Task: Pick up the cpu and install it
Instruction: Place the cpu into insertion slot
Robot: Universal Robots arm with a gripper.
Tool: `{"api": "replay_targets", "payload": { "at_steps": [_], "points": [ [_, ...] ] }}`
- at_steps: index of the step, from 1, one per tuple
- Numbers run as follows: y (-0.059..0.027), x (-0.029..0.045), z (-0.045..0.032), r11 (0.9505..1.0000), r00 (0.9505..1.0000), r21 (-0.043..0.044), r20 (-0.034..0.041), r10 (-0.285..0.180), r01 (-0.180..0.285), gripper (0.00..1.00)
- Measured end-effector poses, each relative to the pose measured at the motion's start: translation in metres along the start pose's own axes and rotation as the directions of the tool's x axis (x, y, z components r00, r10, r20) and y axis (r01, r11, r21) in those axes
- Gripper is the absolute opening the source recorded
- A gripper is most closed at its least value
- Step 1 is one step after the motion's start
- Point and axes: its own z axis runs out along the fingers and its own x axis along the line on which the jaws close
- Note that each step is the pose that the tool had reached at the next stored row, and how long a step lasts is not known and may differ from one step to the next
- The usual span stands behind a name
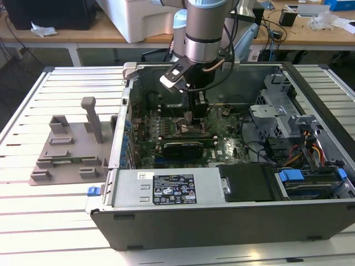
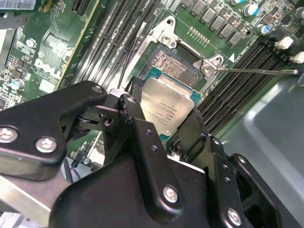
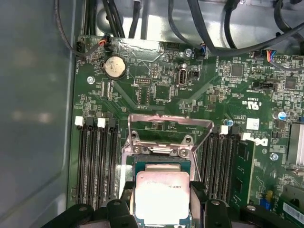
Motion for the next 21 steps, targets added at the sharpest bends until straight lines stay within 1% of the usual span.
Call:
{"api": "replay_targets", "payload": {
  "at_steps": [7,21],
  "points": [
    [0.0005,0.0002,0.0059,1.0000,1.0000,0.0007,-0.0001,0.000,0.000,0.55],
    [0.0008,0.0005,0.0148,1.0000,1.0000,0.0008,-0.0001,0.000,0.000,0.55]
  ]
}}
